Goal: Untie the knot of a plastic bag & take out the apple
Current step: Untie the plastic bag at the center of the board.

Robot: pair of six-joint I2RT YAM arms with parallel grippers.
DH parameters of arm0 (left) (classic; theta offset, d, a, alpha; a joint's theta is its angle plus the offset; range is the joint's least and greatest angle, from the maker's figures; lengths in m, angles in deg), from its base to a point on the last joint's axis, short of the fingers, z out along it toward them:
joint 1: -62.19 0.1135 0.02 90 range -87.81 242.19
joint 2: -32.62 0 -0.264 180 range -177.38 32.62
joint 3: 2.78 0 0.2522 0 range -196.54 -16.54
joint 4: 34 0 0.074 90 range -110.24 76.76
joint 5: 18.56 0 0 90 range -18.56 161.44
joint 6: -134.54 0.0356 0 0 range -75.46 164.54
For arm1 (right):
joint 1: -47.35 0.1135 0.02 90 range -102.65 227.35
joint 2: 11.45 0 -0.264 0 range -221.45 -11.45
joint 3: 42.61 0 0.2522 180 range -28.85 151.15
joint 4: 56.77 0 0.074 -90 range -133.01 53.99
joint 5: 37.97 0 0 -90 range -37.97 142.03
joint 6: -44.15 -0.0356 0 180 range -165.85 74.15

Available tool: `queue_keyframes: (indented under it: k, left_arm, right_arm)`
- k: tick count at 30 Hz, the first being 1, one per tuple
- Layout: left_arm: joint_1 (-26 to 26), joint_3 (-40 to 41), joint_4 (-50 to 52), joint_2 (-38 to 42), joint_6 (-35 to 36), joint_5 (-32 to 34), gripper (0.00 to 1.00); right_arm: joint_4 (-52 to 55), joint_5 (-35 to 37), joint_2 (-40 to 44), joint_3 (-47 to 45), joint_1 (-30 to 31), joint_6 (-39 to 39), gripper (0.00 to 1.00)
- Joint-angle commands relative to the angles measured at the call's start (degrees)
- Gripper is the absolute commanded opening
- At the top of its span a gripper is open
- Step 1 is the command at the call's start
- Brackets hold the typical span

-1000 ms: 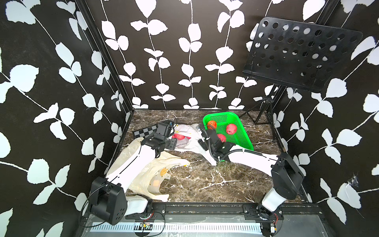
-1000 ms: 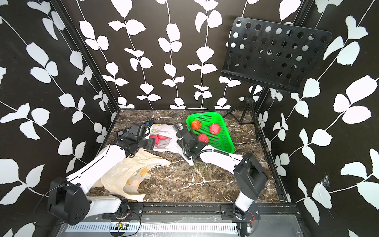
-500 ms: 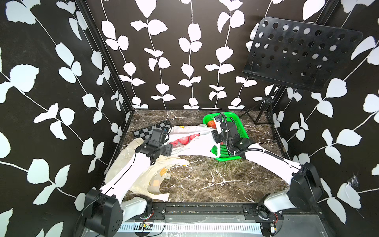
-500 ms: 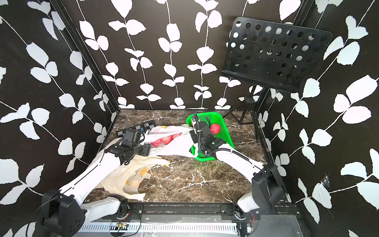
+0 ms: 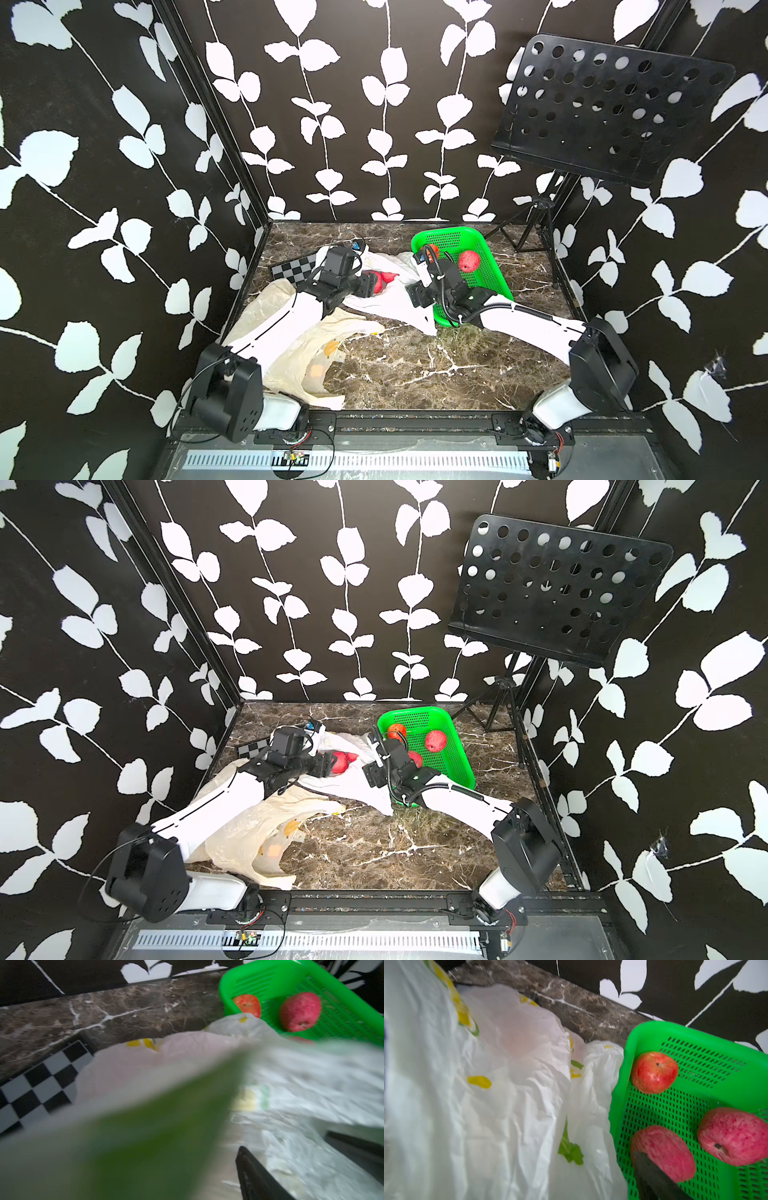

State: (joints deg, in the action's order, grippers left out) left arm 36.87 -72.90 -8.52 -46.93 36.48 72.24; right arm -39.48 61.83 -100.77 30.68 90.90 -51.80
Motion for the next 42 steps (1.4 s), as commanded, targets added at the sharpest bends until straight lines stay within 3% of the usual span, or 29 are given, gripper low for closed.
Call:
queue_keyframes:
  k: [1, 3, 5, 11, 17, 19, 23, 26, 28, 29, 31, 34, 37, 42]
  left_arm:
    - [1.54, -2.73, -2.97, -0.04, -0.22, 11.87, 0.7]
    - [1.66, -3.45, -2.82, -0.84, 2.14, 16.63, 0.7]
    - [1.85, -3.97, -1.06, -1.63, 3.52, 17.15, 0.7]
    - [-0.56, 2.37, -2.94, 3.7, 6.66, 0.28, 0.71]
    - [-2.99, 6.72, -1.97, 5.26, 9.26, -3.77, 0.69]
    - [-3.73, 6.63, -2.77, 3.72, 10.46, -2.59, 0.67]
    - [-5.37, 4.37, -2.59, 0.98, 13.87, -0.81, 0.64]
    - [-5.52, 5.62, -3.02, 2.91, 13.09, 2.31, 0.64]
    - [-5.53, 7.18, -4.11, 6.35, 12.41, 4.9, 0.64]
    - [-5.38, 7.62, -4.51, 7.79, 12.28, 5.26, 0.64]
    - [-5.32, 6.83, -3.33, 9.38, 12.5, 5.52, 0.64]
    - [-4.97, 4.4, -0.05, 7.6, 12.86, 9.57, 0.64]
    - [-2.82, 3.81, -0.64, 7.15, 10.9, 9.1, 0.64]
    - [-1.57, 2.88, -0.58, 8.15, 9.55, 5.97, 0.63]
  right_arm:
    - [5.25, 5.8, 0.42, -2.12, 0.01, 3.09, 0.85]
    - [7.1, 6.19, 1.13, -3.28, -0.02, 3.31, 0.85]
    - [7.81, 5.39, 1.71, -3.86, 0.0, 3.5, 0.85]
    - [3.46, -3.87, 4.11, -4.35, 0.33, 2.06, 0.85]
    - [-3.08, -10.25, 4.6, -1.73, -0.64, -5.48, 0.84]
    - [-5.1, -11.1, 3.85, -0.67, -0.76, -8.31, 0.79]
    - [-6.16, -11.68, 1.3, 1.91, -0.82, -11.45, 0.56]
    - [-5.31, -11.39, -1.07, 5.35, -0.81, -11.42, 0.44]
    - [-5.45, -12.2, -1.86, 7.07, -0.89, -10.59, 0.41]
    - [-5.9, -14.06, -3.42, 7.27, -0.99, -9.16, 0.44]
    - [-7.57, -19.66, -2.87, 6.36, -0.98, -1.27, 0.59]
    - [-6.02, -19.66, 3.64, 3.67, -0.92, 12.73, 0.8]
    - [-3.31, -17.55, 5.1, 3.89, -0.82, 20.84, 0.86]
    - [-3.4, -14.71, -0.4, 8.13, -0.36, 23.81, 0.86]
